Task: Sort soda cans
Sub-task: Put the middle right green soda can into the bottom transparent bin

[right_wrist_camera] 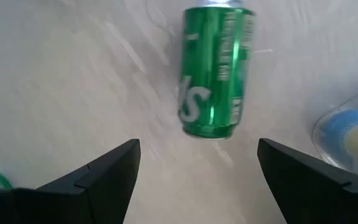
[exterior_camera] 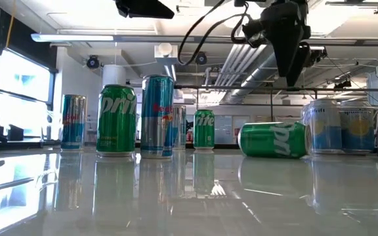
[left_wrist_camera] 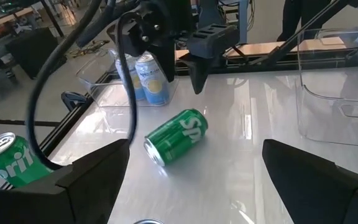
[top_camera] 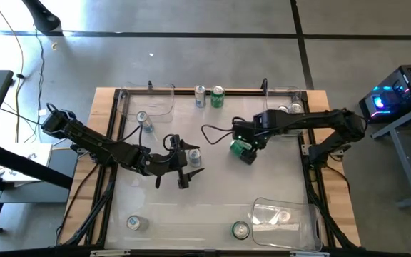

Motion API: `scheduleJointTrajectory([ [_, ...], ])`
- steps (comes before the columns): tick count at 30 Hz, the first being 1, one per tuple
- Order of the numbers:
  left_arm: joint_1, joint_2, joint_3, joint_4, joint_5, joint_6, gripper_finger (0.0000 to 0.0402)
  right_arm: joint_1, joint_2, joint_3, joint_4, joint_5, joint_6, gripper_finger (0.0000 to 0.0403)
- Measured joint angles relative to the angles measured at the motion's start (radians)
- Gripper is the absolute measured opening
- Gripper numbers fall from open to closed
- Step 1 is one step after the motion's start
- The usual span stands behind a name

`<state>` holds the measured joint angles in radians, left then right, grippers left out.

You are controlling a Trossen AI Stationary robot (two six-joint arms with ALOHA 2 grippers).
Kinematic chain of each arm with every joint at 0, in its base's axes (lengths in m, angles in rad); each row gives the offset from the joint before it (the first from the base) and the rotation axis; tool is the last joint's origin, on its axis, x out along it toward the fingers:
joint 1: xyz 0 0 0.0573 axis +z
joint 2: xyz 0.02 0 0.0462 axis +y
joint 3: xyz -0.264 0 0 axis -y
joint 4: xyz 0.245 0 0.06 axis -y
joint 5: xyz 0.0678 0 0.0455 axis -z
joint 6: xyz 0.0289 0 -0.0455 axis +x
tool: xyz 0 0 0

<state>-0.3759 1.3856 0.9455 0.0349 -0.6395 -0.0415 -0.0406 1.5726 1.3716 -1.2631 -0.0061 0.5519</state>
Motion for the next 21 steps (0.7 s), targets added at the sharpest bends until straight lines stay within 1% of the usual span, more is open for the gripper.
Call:
scheduleJointTrajectory([
  [2, 0.000, 0.000, 0.000, 0.000, 0.000, 0.000, 0.0365, 0.011, 0.000, 0.000, -0.003, -0.005, -0.088, 0.0318],
  [4, 0.000, 0.000, 0.000, -0.002, 0.000, 0.000, 0.0365, 0.037, -0.002, -0.015, 0.020, 0.006, -0.212, 0.0318],
  [6, 0.000, 0.000, 0.000, -0.004, 0.000, 0.000, 0.0365, 0.071, -0.002, -0.040, 0.022, 0.050, -0.323, 0.0318],
  [7, 0.000, 0.000, 0.000, -0.006, 0.000, 0.000, 0.0365, 0.087, -0.002, -0.054, 0.022, 0.093, -0.344, 0.0318],
  [9, 0.000, 0.000, 0.000, -0.011, 0.000, 0.000, 0.0365, 0.097, -0.002, -0.093, 0.040, 0.160, -0.333, 0.0318],
  [11, 0.000, 0.000, 0.000, -0.014, 0.000, 0.000, 0.0365, 0.065, -0.002, -0.145, 0.079, 0.152, -0.291, 0.0318],
  [13, 0.000, 0.000, 0.000, -0.014, 0.000, 0.000, 0.0365, 0.022, -0.002, -0.199, 0.143, 0.120, -0.253, 0.0318],
  [15, 0.000, 0.000, 0.000, -0.013, 0.000, 0.006, 0.0365, -0.018, -0.002, -0.246, 0.197, 0.120, -0.208, 0.0318],
  [19, 0.000, 0.000, 0.000, -0.013, 0.000, 0.009, 0.0365, -0.087, -0.002, -0.316, 0.249, 0.136, -0.129, 0.0318],
  [21, 0.000, 0.000, 0.000, -0.013, 0.000, 0.010, 0.0365, -0.112, -0.002, -0.349, 0.265, 0.117, -0.118, 0.0318],
])
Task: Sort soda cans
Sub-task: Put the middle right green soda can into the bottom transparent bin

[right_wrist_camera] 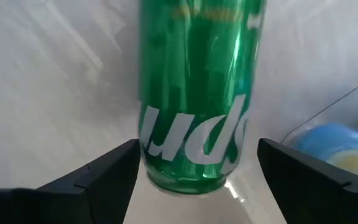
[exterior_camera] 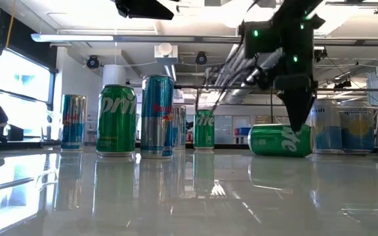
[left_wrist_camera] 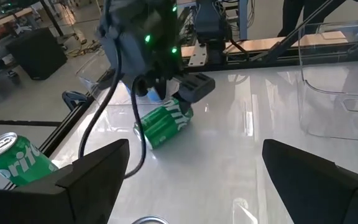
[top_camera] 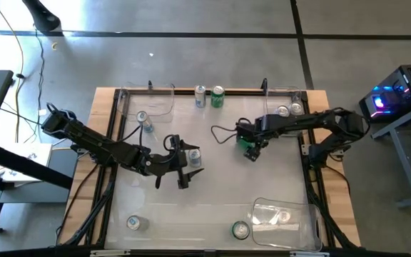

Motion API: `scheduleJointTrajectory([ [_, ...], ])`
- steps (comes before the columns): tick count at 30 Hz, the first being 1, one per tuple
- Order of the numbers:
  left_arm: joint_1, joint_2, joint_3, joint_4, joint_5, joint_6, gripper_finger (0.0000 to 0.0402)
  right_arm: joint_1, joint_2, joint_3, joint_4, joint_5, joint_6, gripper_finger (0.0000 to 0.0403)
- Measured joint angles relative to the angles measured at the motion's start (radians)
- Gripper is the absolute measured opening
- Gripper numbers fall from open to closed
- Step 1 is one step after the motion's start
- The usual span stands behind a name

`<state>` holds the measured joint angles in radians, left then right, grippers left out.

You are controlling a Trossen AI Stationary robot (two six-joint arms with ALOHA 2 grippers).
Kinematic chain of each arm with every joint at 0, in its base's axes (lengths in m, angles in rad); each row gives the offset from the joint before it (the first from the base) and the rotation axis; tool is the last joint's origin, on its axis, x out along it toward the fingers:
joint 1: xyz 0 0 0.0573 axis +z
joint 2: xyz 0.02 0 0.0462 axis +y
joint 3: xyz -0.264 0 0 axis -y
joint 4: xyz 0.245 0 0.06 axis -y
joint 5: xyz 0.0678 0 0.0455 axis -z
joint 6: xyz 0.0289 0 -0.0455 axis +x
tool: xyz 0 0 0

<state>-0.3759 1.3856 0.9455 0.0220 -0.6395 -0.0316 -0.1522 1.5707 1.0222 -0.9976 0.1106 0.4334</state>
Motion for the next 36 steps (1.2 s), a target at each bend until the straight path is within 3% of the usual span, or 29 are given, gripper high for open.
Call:
scheduleJointTrajectory([
  [5, 0.000, 0.000, 0.000, 0.001, 0.000, 0.001, 0.0365, -0.011, 0.000, -0.055, 0.083, -0.104, -0.007, 0.0319],
  [12, 0.000, 0.000, 0.000, 0.000, 0.000, 0.003, 0.0365, 0.070, 0.000, -0.030, 0.114, -0.179, 0.015, 0.0318],
  [29, 0.003, 0.005, 0.000, 0.033, 0.006, 0.064, 0.0365, 0.205, 0.001, -0.069, 0.173, -0.120, 0.147, 0.0318],
  [36, 0.002, 0.075, 0.000, 0.178, 0.113, 0.222, 0.0365, 0.247, 0.001, -0.070, 0.179, -0.083, 0.177, 0.0318],
])
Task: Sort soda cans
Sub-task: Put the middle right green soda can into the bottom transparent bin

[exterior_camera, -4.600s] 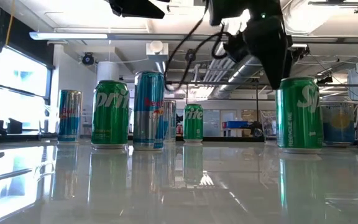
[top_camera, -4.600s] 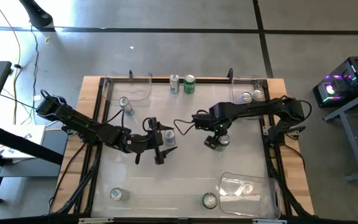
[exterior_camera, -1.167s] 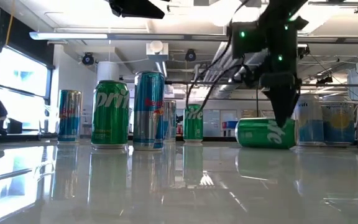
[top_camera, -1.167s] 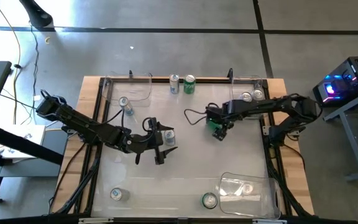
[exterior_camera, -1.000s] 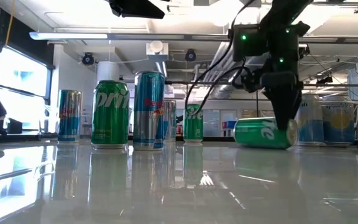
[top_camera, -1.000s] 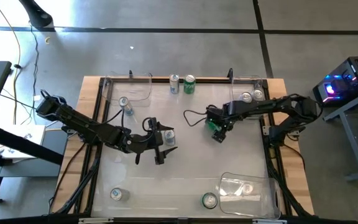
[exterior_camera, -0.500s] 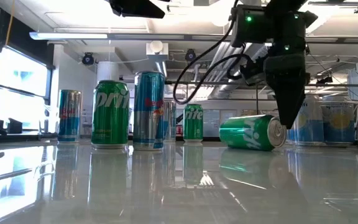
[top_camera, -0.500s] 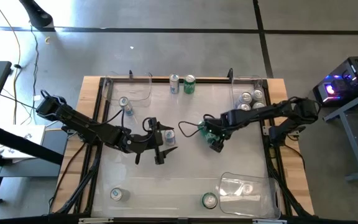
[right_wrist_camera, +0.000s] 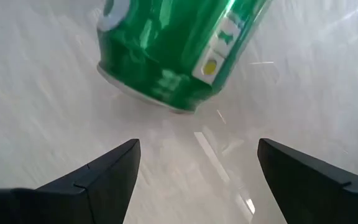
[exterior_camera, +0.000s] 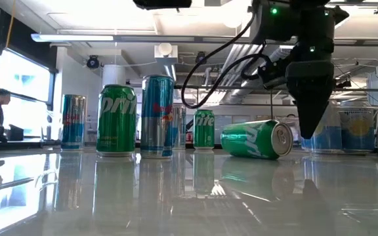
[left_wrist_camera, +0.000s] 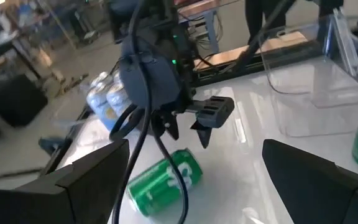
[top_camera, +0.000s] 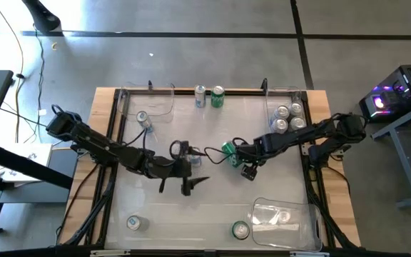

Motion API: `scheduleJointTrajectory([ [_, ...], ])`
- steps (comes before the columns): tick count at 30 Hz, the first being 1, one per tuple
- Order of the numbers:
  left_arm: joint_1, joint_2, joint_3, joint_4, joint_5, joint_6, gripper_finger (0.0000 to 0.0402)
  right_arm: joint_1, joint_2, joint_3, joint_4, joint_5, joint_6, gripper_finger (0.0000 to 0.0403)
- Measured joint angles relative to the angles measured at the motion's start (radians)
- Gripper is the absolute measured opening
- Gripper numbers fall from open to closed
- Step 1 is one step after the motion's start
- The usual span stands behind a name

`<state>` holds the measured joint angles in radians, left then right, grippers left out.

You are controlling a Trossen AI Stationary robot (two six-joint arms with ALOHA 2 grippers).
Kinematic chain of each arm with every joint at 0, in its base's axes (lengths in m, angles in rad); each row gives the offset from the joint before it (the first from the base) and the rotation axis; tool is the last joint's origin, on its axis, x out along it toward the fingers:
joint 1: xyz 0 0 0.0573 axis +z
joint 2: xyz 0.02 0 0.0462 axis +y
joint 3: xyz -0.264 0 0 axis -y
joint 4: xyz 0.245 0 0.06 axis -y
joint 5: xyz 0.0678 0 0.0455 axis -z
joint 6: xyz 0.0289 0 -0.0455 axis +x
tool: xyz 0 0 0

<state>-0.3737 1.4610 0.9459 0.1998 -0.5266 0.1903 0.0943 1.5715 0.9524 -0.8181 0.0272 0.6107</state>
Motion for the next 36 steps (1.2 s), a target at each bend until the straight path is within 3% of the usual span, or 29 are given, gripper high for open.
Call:
scheduleJointTrajectory([
  [4, 0.000, 0.043, 0.007, 0.039, 0.001, 0.040, 0.0365, 0.042, -0.002, 0.004, 0.005, 0.039, -0.004, 0.0318],
  [13, 0.007, 0.045, 0.028, 0.015, -0.009, 0.019, 0.0365, 0.229, -0.010, 0.048, 0.116, 0.349, -0.194, 0.0318],
  [17, 0.050, 0.047, 0.028, -0.012, 0.071, -0.054, 0.0365, 0.279, -0.010, 0.048, 0.153, 0.487, -0.226, 0.0318],
  [20, 0.097, 0.049, 0.050, -0.054, 0.158, -0.086, 0.0365, 0.295, -0.010, 0.048, 0.145, 0.604, -0.170, 0.0318],
  [25, 0.171, 0.084, 0.216, -0.279, 0.238, -0.088, 0.0365, 0.368, -0.068, 0.047, 0.037, 0.758, 0.020, 0.0318],
  [29, 0.210, 0.188, 0.354, -0.395, 0.328, 0.062, 0.0365, 0.440, -0.150, 0.047, -0.130, 0.763, 0.253, 0.0318],
  [32, 0.252, 0.301, 0.474, -0.464, 0.420, 0.108, 0.0365, 0.475, -0.194, 0.047, -0.185, 0.707, 0.387, 0.0318],
  [36, 0.311, 0.460, 0.640, -0.624, 0.417, 0.106, 0.0365, 0.506, -0.212, 0.048, -0.179, 0.636, 0.455, 0.0318],
])
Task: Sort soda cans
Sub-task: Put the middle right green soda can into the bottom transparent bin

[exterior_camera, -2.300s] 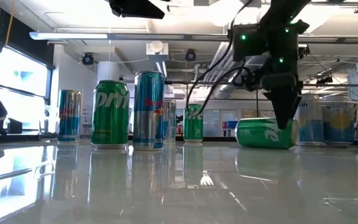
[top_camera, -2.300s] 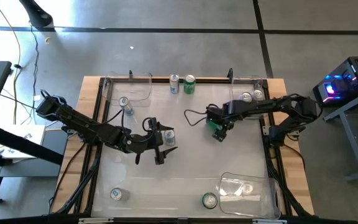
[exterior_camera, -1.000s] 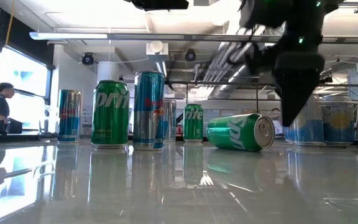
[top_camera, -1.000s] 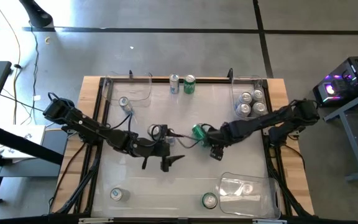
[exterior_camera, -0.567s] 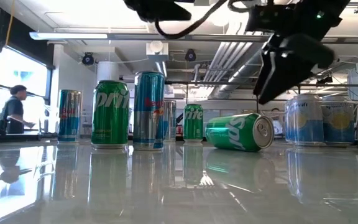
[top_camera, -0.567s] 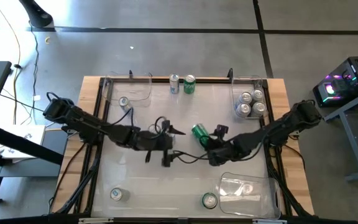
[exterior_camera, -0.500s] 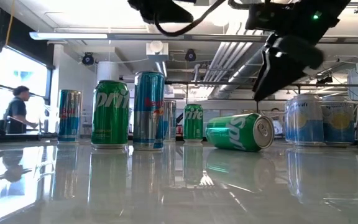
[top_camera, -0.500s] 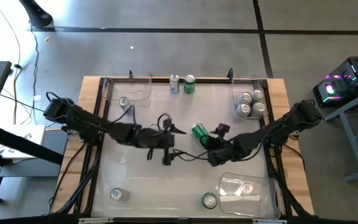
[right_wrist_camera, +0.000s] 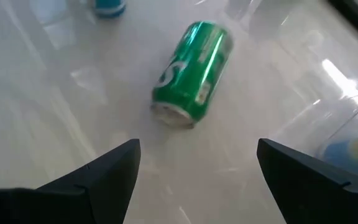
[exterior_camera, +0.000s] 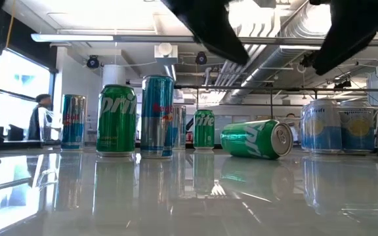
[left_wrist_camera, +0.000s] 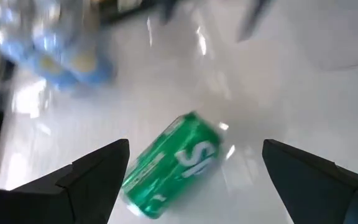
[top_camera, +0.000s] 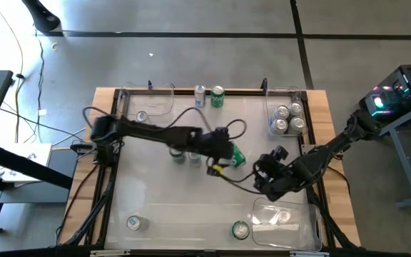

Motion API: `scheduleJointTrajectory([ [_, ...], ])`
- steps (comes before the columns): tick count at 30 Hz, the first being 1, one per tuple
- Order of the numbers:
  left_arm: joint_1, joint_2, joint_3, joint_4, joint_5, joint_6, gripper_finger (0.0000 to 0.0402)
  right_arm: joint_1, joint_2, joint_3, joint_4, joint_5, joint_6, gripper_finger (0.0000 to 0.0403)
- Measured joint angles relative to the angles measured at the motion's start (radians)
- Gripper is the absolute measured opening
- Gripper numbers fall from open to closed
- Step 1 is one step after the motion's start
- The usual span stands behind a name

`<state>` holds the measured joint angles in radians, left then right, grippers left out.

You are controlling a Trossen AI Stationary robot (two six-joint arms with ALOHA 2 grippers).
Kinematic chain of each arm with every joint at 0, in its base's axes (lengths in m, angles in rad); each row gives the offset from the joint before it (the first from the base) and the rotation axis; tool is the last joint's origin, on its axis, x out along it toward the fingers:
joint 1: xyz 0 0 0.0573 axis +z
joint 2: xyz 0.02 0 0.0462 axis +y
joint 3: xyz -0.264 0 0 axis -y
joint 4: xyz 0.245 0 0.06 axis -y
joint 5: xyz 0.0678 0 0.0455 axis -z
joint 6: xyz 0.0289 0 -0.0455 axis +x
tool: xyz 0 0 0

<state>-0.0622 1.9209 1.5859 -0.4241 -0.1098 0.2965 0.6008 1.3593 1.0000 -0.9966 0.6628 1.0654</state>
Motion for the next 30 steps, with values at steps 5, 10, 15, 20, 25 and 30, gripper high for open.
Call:
scheduleJointTrajectory([
  [5, 0.068, 0.102, 0.133, -0.204, -0.038, -0.024, 0.0365, 0.079, 0.003, 0.000, 0.006, 0.014, 0.022, 0.0318],
  [10, 0.142, 0.127, 0.115, -0.271, 0.009, -0.024, 0.0365, 0.121, -0.001, -0.062, 0.003, 0.049, 0.176, 0.0318],
  [15, 0.206, 0.136, 0.073, -0.234, 0.154, 0.005, 0.0365, 0.054, 0.000, -0.226, 0.242, -0.054, 0.227, 0.0318],
  [20, 0.221, 0.177, 0.059, -0.174, 0.199, 0.037, 0.0365, -0.070, -0.002, -0.321, 0.522, -0.127, 0.115, 0.0318],
  [25, 0.214, 0.229, 0.059, -0.140, 0.198, 0.083, 0.0365, -0.183, 0.001, -0.315, 0.548, -0.152, 0.060, 0.0318],
  [30, 0.203, 0.252, 0.059, -0.104, 0.206, 0.081, 0.0365, -0.293, 0.002, -0.300, 0.560, -0.228, 0.059, 0.0318],
])
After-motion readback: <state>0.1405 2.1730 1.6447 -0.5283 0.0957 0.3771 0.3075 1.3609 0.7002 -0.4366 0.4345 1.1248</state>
